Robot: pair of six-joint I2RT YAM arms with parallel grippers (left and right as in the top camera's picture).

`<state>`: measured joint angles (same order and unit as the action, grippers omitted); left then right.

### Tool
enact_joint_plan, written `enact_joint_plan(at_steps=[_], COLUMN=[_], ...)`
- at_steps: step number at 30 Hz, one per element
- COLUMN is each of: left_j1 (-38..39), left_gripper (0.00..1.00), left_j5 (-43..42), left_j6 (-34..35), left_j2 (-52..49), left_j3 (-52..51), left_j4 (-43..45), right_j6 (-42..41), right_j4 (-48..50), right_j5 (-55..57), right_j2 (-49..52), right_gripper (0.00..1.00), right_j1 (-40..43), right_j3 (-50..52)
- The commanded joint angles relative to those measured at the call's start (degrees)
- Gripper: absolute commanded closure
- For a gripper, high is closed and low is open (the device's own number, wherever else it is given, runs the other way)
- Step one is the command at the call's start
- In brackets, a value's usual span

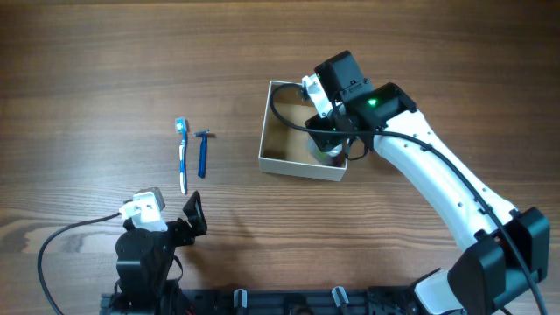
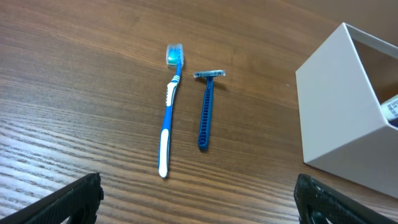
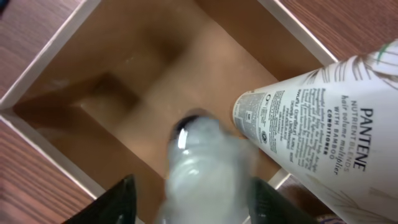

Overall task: Pack container
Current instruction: 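Place the soap bottle in the box beside the tube, release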

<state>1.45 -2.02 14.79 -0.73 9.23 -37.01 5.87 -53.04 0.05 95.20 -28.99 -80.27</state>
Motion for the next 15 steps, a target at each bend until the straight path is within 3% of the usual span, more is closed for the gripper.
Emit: enact_joint_plan(at_steps=[1, 5, 9, 15], left_j1=[0.31, 0.31, 0.31, 0.31], left_gripper=[0.00, 0.00, 0.00, 0.00], left_j5=[0.11, 0.11, 0.11, 0.11], left_j6=[0.70, 0.70, 0.70, 0.70], left_j2=[0.57, 0.57, 0.57, 0.57], left_j3=[-0.26, -0.26, -0.26, -0.26], left_j4=[0.15, 0.15, 0.15, 0.17], right_j6=[-0.83, -2.45, -8.87, -20.98], right_j4=[0.35, 0.31, 0.09, -5.16], right_j5=[-1.38, -1.36, 0.63, 3.85], right_j2=[-3.96, -8.28, -14.21, -19.71], right_gripper=[0.40, 0.38, 0.30, 0.14], right_j1=[-0.20, -0.20, 0.76, 9.66], right_j3=[-0.07, -0.07, -0.07, -0.07])
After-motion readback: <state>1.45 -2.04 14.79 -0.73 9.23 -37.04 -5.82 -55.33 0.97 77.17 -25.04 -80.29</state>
